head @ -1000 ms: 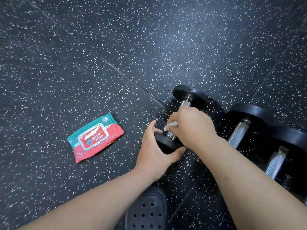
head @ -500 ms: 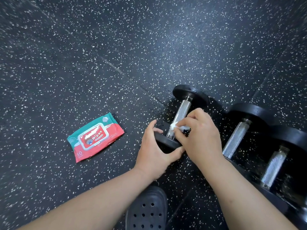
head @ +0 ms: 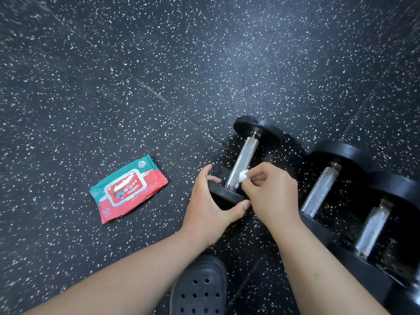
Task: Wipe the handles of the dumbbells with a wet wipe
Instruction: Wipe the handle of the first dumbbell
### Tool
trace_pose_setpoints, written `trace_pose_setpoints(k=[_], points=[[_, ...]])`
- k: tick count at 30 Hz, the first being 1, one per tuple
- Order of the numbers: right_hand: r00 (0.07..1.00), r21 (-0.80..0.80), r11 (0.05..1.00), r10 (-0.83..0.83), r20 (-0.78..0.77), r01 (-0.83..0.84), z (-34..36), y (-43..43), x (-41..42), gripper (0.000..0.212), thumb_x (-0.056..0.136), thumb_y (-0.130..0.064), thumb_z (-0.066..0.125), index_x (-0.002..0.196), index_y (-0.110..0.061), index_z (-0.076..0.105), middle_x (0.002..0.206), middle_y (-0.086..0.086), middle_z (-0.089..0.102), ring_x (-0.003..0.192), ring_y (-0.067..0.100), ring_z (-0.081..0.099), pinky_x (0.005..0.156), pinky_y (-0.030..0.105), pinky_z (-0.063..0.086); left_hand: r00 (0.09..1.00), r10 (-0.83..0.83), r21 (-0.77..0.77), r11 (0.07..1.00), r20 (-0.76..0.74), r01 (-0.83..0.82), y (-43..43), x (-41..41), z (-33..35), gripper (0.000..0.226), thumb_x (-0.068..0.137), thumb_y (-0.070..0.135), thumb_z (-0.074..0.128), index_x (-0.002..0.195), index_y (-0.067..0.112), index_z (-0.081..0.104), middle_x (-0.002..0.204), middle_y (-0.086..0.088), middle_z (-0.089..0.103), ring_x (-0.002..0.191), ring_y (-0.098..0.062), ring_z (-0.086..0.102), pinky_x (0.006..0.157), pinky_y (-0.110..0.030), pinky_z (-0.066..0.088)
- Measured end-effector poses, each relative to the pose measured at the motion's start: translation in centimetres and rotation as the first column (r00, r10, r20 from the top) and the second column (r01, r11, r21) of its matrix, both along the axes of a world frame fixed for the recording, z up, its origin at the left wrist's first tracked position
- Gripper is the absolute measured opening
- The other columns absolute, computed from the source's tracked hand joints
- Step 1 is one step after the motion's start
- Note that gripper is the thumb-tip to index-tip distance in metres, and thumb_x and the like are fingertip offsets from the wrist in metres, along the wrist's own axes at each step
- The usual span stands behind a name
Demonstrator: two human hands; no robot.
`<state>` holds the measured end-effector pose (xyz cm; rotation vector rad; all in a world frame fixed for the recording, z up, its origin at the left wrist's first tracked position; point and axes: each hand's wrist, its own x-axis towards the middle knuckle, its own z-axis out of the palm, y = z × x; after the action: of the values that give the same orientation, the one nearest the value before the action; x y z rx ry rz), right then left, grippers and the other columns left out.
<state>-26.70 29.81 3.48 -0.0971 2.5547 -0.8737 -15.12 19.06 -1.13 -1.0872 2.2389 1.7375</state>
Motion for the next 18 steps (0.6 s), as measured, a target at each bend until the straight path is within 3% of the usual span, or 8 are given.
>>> trace_pose_setpoints(k=[6,10,13,16,18], points=[[0.978,-0.082,0.985,-0.135,0.158,0.149,-0.1,0.2,0.3,0.005,0.086,-0.032,0.079,0.087,-0.034,0.075,0.082,-0.018,0.076,0.078,-0.010,0.067,0.075,0.022,0.050,1.000,0.001,0.006,1.000,-0.004,-0.001,-0.1,0.1,0.1,0.123,0.058,0.075,0.083,0.158,0.040,0.022,0.131,0.023,0.051,0.126,-0.003,0.053,0.113,-0.034,0.042],[0.970,-0.131,0.977,-0.139,0.198,0.166,0.3,0.3,0.7,0.008,0.088,-0.039,0.080,0.089,-0.034,0.075,0.084,-0.019,0.077,0.080,-0.010,0.067,0.076,0.019,0.050,1.000,-0.003,-0.002,1.000,0.002,0.003,-0.1,0.1,0.0,0.123,0.057,0.077,0.083,0.157,0.040,0.023,0.131,0.025,0.050,0.126,-0.002,0.053,0.112,-0.034,0.043],[0.966,-0.110,0.974,-0.172,0.195,0.196,-0.3,0.1,1.0,0.007,0.091,-0.033,0.080,0.091,-0.034,0.073,0.085,-0.016,0.077,0.081,-0.004,0.069,0.079,0.026,0.053,1.000,-0.002,0.002,1.000,0.003,0.002,-0.1,0.1,0.0,0.121,0.057,0.074,0.083,0.157,0.042,0.023,0.131,0.026,0.050,0.124,0.000,0.053,0.110,-0.032,0.043],[0.915,-0.134,0.943,-0.250,0.317,0.304,-1.6,-0.3,1.2,0.010,0.091,-0.023,0.077,0.094,-0.031,0.072,0.085,-0.010,0.079,0.087,0.011,0.075,0.090,0.042,0.060,1.000,-0.005,0.004,1.000,0.003,0.005,-0.2,0.1,-0.1,0.121,0.058,0.072,0.084,0.157,0.042,0.022,0.131,0.025,0.051,0.124,-0.002,0.054,0.111,-0.034,0.044],[0.861,-0.175,0.908,-0.278,0.425,0.380,-2.3,-0.6,0.9,0.015,0.094,-0.011,0.072,0.100,-0.025,0.072,0.089,-0.001,0.080,0.095,0.022,0.078,0.092,0.044,0.062,1.000,-0.002,0.005,1.000,0.001,0.002,-0.2,0.1,-0.1,0.121,0.058,0.073,0.084,0.157,0.042,0.023,0.131,0.024,0.051,0.123,-0.001,0.055,0.111,-0.034,0.044]])
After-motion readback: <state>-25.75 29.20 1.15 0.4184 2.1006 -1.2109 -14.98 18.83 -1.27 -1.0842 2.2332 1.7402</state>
